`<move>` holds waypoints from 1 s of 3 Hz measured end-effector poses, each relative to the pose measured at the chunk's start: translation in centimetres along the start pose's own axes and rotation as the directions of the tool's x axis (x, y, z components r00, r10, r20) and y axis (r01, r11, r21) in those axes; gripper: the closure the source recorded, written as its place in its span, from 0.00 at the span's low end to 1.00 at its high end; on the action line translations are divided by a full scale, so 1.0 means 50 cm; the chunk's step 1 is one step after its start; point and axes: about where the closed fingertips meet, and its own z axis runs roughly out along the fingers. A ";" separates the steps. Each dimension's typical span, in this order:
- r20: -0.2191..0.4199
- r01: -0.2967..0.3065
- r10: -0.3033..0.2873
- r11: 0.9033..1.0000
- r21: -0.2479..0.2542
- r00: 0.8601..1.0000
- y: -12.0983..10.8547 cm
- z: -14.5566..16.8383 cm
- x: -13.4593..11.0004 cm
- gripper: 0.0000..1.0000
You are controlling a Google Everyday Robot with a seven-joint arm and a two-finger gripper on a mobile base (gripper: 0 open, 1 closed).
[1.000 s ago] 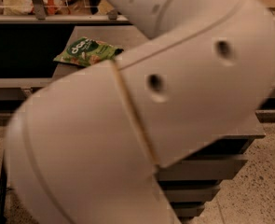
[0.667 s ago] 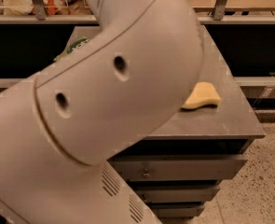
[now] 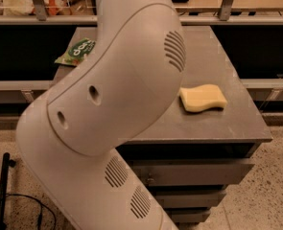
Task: Pick water bottle
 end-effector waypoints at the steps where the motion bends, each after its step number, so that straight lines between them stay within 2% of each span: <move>1: -0.192 -0.081 0.109 0.986 0.148 0.975 -0.064 0.075 0.140 0.00; 2: -0.335 -0.174 0.248 0.956 0.234 0.909 -0.084 0.128 0.267 0.00; 3: -0.355 -0.190 0.276 0.947 0.258 0.893 -0.095 0.131 0.286 0.00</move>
Offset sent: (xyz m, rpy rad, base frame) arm -0.0227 -0.1141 -0.1725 0.3703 0.2413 -0.5895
